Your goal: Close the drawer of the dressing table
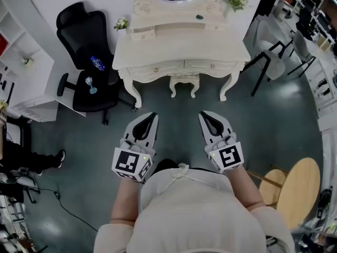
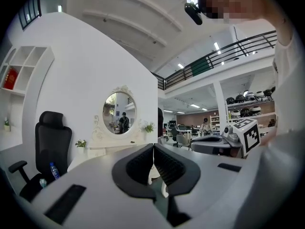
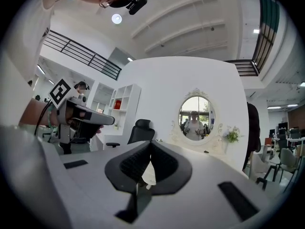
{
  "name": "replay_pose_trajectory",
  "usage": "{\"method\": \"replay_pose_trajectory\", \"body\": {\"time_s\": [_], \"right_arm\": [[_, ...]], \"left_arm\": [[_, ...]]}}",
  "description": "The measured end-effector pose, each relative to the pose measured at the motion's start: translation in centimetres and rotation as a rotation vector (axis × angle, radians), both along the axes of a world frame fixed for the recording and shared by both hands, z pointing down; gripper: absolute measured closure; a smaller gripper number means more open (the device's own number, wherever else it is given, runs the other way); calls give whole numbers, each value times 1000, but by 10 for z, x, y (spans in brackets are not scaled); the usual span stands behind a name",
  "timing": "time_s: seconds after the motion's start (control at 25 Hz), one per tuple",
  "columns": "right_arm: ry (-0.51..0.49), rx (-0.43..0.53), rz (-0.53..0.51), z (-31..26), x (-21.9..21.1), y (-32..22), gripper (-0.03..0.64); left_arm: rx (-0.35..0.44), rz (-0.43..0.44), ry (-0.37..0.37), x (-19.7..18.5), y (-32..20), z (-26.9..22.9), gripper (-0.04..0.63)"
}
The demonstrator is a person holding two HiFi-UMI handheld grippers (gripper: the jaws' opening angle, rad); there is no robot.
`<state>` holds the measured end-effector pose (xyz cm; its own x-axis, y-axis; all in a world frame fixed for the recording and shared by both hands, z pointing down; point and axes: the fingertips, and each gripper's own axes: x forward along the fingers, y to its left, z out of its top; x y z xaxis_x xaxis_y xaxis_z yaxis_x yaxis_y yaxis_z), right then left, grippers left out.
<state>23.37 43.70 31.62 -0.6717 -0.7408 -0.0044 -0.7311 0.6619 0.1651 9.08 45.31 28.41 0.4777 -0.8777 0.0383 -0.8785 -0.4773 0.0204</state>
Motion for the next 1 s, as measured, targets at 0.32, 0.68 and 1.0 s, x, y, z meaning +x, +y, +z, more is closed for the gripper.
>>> {"method": "replay_pose_trajectory", "body": {"time_s": [0.32, 0.68, 1.0], "right_arm": [[-23, -45, 0, 8, -1, -22, 611], [17, -68, 26, 19, -23, -94, 611], [60, -108, 45, 30, -76, -201, 611]], "left_arm": [[-30, -58, 46, -13, -28, 3, 247], [-85, -61, 29, -42, -98, 28, 247], [-130, -52, 3, -98, -210, 48, 247]]}}
